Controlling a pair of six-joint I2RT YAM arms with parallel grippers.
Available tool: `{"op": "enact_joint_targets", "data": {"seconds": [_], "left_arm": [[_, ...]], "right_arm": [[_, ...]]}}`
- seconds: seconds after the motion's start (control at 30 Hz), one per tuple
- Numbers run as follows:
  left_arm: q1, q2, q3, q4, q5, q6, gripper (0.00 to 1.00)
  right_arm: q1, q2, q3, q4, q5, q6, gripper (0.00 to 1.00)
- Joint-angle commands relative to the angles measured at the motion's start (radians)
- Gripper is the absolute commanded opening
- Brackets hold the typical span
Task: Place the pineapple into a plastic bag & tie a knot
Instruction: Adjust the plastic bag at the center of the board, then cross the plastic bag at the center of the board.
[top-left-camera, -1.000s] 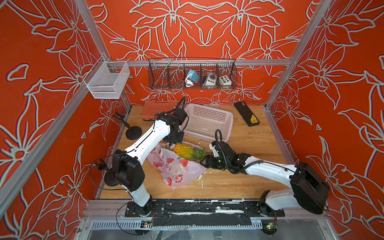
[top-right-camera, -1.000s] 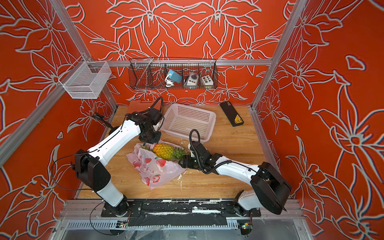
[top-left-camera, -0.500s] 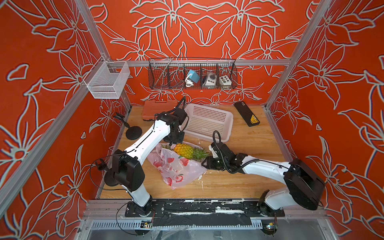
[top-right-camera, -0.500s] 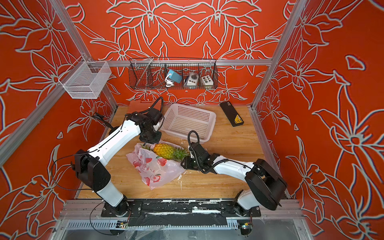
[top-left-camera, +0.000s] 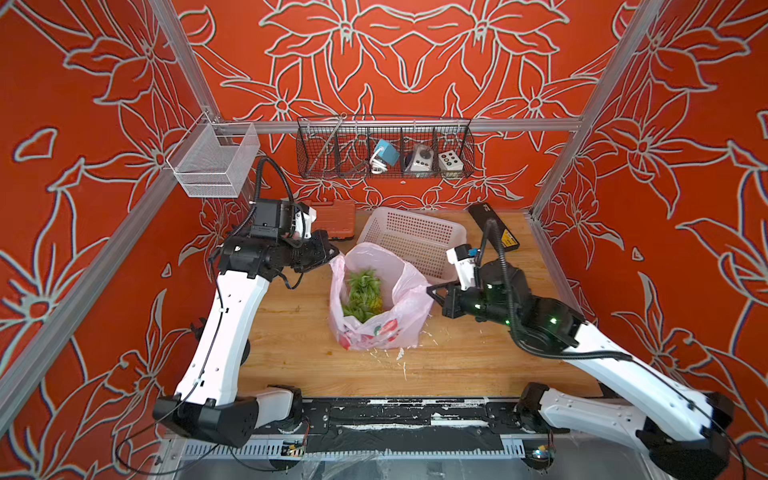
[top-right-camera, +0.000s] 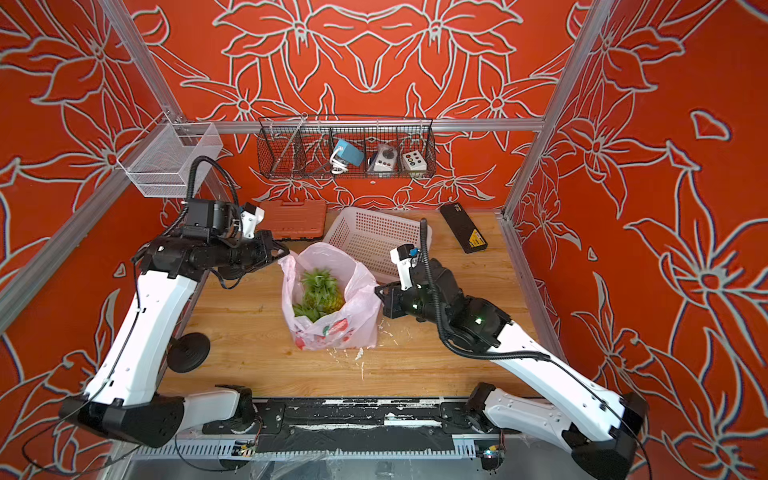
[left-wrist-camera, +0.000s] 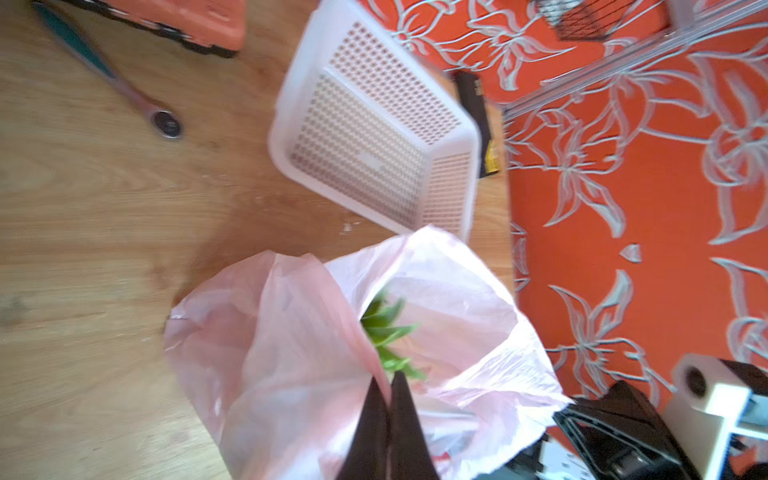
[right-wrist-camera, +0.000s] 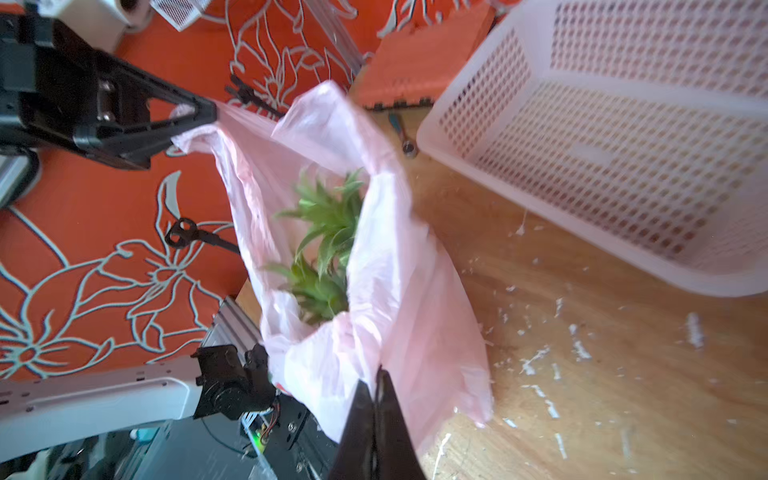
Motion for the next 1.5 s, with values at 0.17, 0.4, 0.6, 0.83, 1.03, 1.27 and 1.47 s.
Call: {"op": "enact_joint_targets", "data": {"seconds": [0.17, 0.4, 0.6, 0.83, 1.03, 1.27, 1.47], "left_arm": [[0.033, -0.024, 0.014, 0.286, 0.42, -0.3, 0.0], [0.033, -0.078, -0.298, 0.601, 0.568, -0.479, 0.0], [0.034, -0.081, -0.334, 0.622, 0.604, -0.48, 0.0], [0.033, -0.063, -0.341, 0.66, 0.631, -0.506, 0.0], [0.033, -0.065, -0.34, 0.659, 0.624, -0.517, 0.0], [0.033, -0.062, -0.329, 0.664, 0.624, -0.533, 0.0], [0.034, -0.062, -0.327, 0.666, 0.63, -0.538, 0.0]], "right_arm": [[-0.02, 0.084, 0.137, -0.318, 0.126, -0.174, 0.0], [-0.199, 0.098, 0.105, -0.34, 0.066, -0.21, 0.0], [-0.2, 0.1, 0.202, -0.269, 0.003, -0.32, 0.76], [-0.172, 0.205, 0.269, 0.044, -0.594, -0.294, 0.75], [-0.118, 0.38, 0.294, 0.178, -0.658, -0.249, 0.77], [-0.039, 0.512, 0.318, 0.269, -0.616, -0.241, 0.8], [-0.032, 0.622, 0.36, 0.315, -0.606, -0.225, 0.82]]}}
